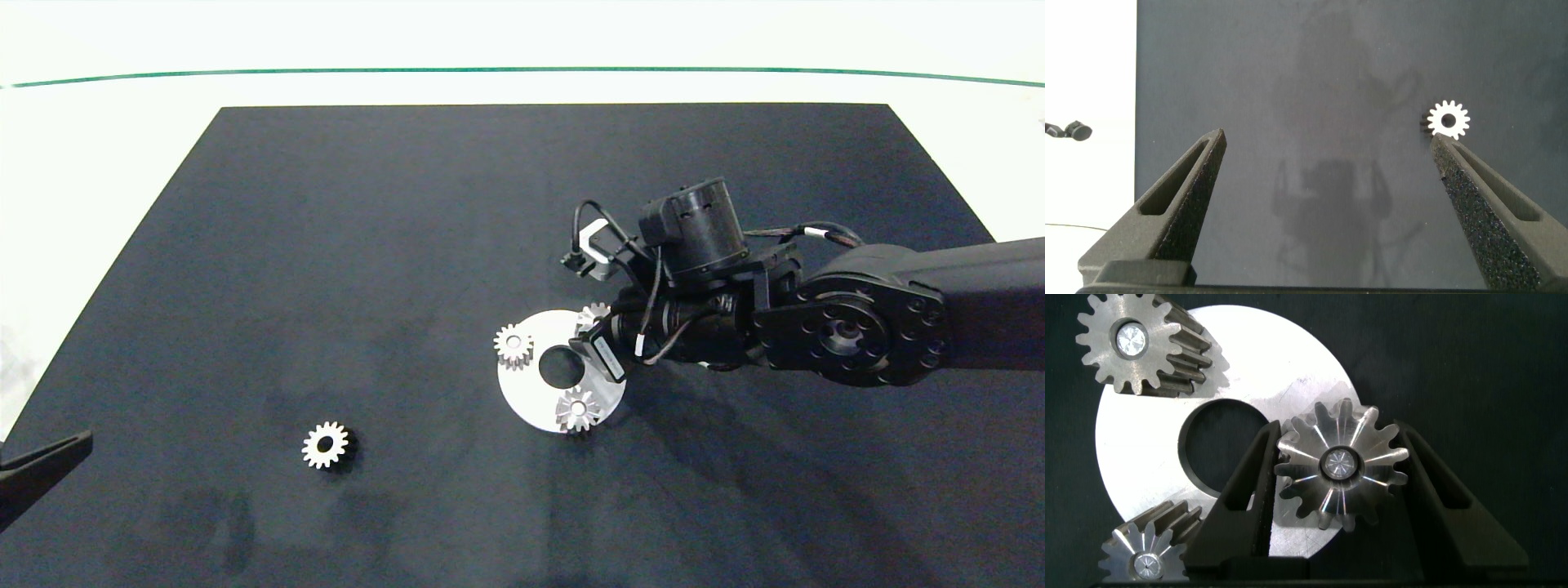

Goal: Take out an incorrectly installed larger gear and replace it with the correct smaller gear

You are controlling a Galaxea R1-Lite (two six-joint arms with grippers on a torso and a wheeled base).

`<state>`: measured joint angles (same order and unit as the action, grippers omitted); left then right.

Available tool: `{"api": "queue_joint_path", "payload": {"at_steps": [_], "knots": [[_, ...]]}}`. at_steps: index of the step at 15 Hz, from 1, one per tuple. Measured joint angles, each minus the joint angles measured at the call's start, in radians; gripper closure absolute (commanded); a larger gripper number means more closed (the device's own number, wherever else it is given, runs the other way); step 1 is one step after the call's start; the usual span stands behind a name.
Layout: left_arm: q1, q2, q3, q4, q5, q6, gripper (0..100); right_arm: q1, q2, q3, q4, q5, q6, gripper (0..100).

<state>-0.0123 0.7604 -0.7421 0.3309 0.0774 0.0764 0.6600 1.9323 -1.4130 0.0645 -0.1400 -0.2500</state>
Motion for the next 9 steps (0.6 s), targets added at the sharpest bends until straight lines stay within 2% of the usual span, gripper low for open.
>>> {"api": "queue_joint_path", "payload": {"at_steps": [9], "knots": [[0.000,0.003,0.001,0.000,0.000,0.001,0,0.000,-0.028,-0.007,-0.001,0.002,0.001,69]]}}
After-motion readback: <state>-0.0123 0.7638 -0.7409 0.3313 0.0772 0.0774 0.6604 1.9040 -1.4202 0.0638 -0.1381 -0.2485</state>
